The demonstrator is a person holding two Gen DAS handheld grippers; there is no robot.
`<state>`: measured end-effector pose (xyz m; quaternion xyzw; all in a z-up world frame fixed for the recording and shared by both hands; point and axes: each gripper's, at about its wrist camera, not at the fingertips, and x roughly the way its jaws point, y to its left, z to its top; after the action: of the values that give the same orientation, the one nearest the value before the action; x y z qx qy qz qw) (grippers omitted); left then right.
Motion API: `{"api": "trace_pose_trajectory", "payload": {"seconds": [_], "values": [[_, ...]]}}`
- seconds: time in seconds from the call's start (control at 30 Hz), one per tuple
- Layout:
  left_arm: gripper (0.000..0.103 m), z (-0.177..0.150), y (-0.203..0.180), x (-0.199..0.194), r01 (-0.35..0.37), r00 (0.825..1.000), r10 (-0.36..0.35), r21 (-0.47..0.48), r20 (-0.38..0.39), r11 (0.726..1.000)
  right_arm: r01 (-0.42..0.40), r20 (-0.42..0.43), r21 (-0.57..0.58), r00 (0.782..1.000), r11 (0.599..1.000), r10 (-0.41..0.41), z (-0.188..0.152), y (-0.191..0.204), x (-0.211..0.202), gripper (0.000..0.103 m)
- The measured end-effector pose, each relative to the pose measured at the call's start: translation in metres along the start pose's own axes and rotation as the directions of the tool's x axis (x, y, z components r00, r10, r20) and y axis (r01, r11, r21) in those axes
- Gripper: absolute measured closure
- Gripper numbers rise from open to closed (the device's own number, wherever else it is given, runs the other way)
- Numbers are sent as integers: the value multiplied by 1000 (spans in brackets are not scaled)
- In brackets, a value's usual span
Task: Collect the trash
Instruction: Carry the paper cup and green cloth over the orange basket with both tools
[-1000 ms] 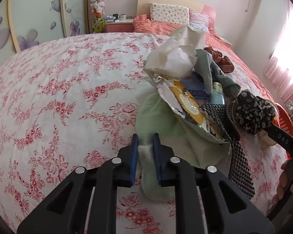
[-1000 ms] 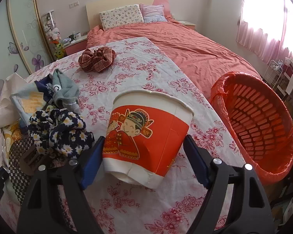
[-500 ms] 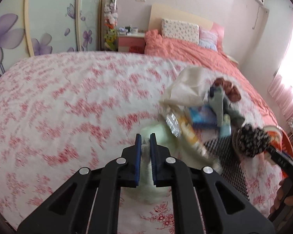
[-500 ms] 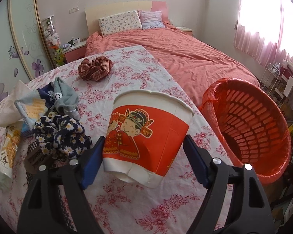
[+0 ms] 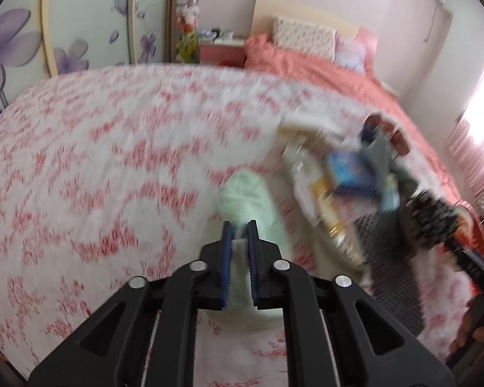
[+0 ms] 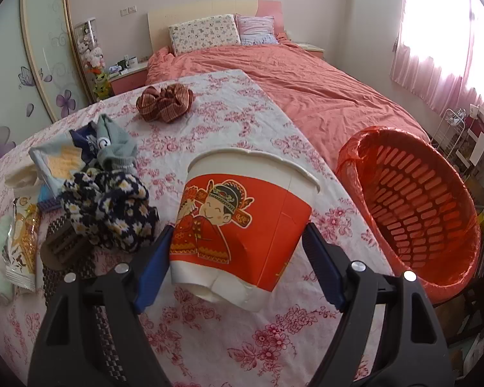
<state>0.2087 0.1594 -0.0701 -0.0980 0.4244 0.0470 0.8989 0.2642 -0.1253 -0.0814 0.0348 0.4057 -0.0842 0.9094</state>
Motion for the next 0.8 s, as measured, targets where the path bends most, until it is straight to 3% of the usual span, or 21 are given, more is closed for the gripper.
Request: {"api": "trace_pose_trajectory", "payload": {"seconds": [0.03,0.1,0.17,0.27,0.4,0.47,0.5,0.8], "values": [[92,-3,1,4,-1,1000,1,-3,-14,1000,0,-3,-1,1000,1000,0,0,0,1,26],[80,-6,2,7,4,1000,-4,-11,-28,1000,-2,-5,-2,1000,1000,2,0,1,1,26],[58,-8,3,8,3,1000,-4,-19,-31,1000,-5,-7,-2,1000,1000,5,0,1,2,26],[56,-9,1,8,32,999,-33,-30,-33,999,-8,-9,-3,1000,1000,8,0,2,3,26],[58,-9,-6,10,14,1000,-15,-11,-28,1000,-9,-18,-5,1000,1000,9,-1,3,6,26],[86,-9,-8,11,24,999,-24,-6,-30,1000,-10,-23,-5,1000,1000,10,-2,3,8,26],[91,-9,-8,13,31,999,-31,-5,-35,1000,-11,-23,-4,1000,1000,11,-2,3,8,26],[93,8,-13,-21,34,997,-34,13,68,999,-34,29,13,999,999,33,6,-4,-15,26]]}}
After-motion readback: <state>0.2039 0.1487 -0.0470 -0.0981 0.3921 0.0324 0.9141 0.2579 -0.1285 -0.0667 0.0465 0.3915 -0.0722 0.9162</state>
